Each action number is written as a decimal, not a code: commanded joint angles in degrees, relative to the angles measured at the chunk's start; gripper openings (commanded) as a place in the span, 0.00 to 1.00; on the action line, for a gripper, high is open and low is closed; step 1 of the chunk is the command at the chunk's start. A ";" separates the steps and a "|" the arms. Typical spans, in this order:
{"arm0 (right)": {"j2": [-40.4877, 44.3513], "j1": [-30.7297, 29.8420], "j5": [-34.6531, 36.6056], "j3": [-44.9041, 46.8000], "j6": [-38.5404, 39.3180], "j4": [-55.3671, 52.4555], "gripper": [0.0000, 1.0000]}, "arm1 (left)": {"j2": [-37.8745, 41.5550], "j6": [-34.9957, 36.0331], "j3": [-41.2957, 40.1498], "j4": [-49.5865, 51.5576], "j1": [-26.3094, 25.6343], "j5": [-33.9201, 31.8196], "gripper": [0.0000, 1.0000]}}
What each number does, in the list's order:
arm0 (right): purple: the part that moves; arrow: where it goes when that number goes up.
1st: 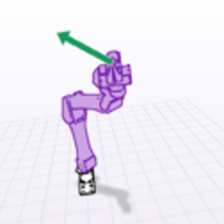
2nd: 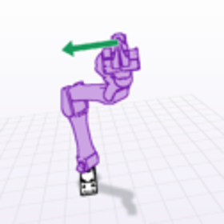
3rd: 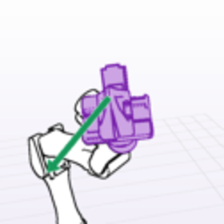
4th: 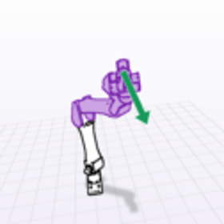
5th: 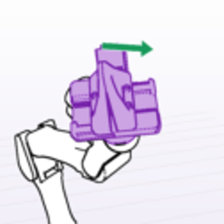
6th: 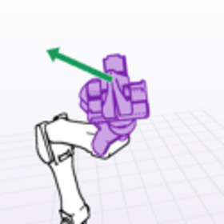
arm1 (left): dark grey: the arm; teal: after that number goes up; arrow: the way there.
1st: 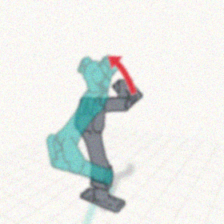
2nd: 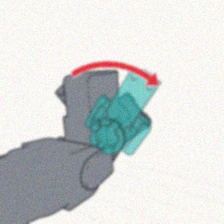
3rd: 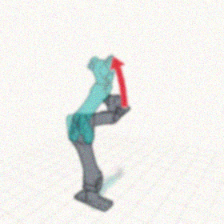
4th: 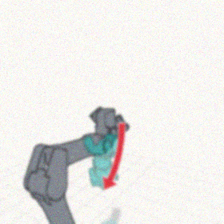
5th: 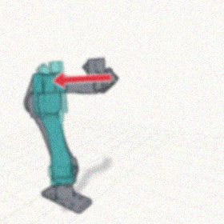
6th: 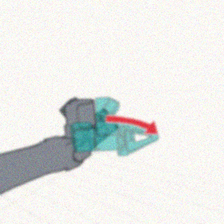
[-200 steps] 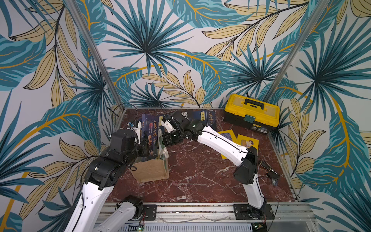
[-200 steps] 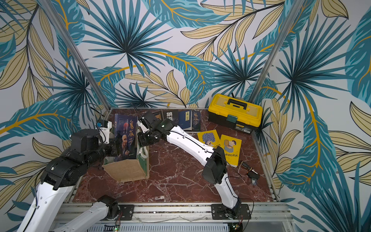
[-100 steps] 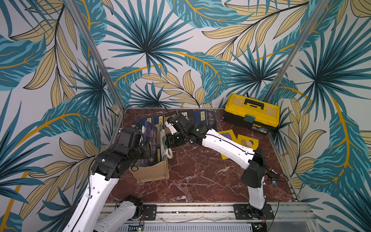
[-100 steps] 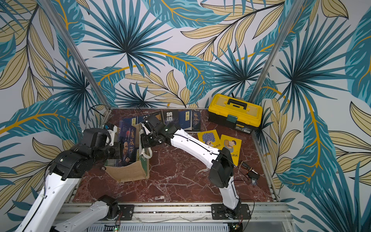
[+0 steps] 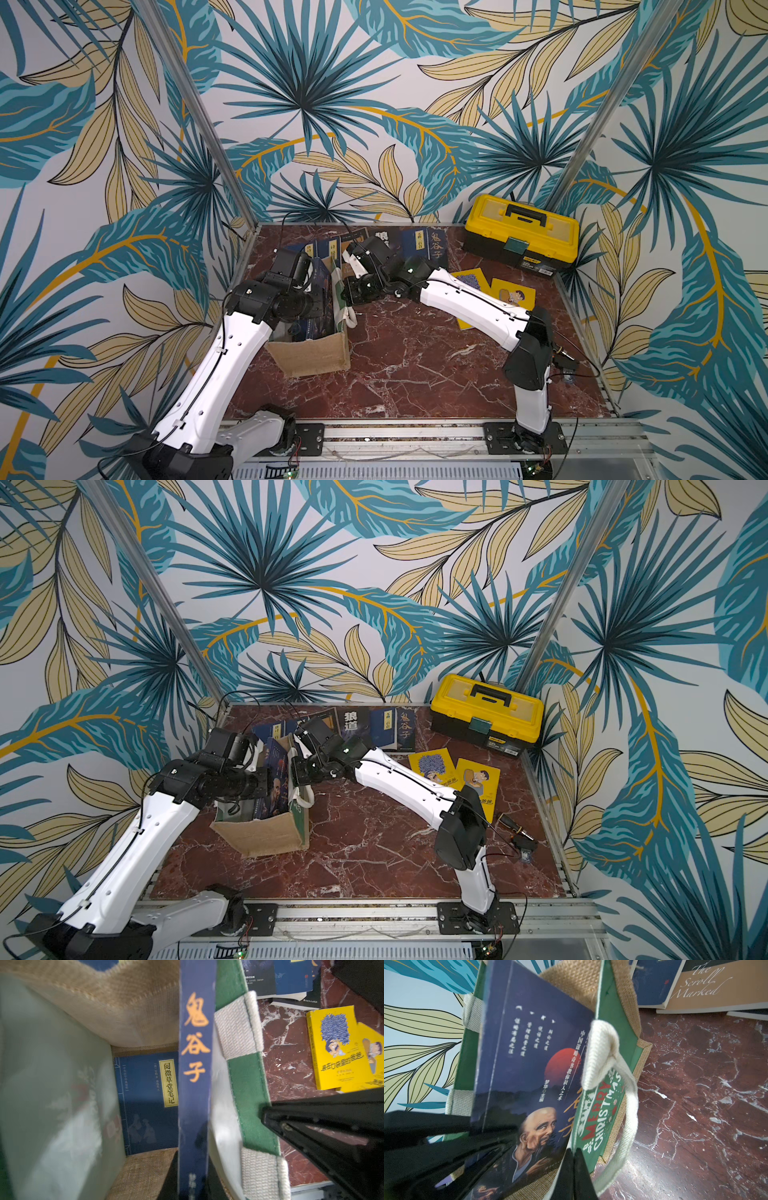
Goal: Put the books into the canvas bag
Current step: Place the book in the canvas bag.
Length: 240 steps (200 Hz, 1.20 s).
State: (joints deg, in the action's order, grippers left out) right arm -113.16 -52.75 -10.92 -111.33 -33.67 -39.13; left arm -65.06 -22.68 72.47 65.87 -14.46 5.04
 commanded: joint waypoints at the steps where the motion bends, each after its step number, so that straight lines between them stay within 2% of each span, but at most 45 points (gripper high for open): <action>1: 3.17 0.04 0.51 1.45 0.17 0.79 0.00 | 1.03 -0.66 -3.28 -6.63 3.93 9.30 0.00; 56: 3.10 0.06 0.29 2.16 0.37 1.07 0.00 | -1.42 0.66 -15.07 -12.70 16.31 23.05 0.00; 80: 2.96 0.04 0.21 2.13 0.50 1.14 0.00 | -3.29 2.67 -16.78 -12.76 19.08 23.70 0.00; 121: 3.04 0.08 0.56 2.12 0.71 0.82 0.00 | -2.15 4.21 -14.41 -10.90 19.37 21.90 0.35; 142: 3.04 0.10 0.55 2.12 0.85 0.77 0.00 | -0.61 5.05 -10.85 -8.39 19.35 19.09 0.47; 163: 3.02 0.11 0.50 2.16 0.82 0.73 0.00 | 2.24 4.59 -8.48 -8.03 19.37 17.54 0.52; 183: 2.94 0.08 0.73 2.14 0.78 0.73 0.00 | 4.67 3.88 -6.68 -8.03 19.36 17.79 0.52; 216: 2.86 0.08 0.73 1.97 0.71 0.75 0.00 | 5.78 2.90 -6.18 -8.12 18.29 21.47 0.28; 240: 2.95 0.05 0.93 1.89 0.96 0.47 0.00 | 4.67 2.86 -7.69 -8.12 16.70 21.39 0.22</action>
State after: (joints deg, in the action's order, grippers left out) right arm -112.20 -52.71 -10.90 -110.19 -33.61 -38.70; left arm -59.35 -19.77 64.66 57.34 3.36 25.17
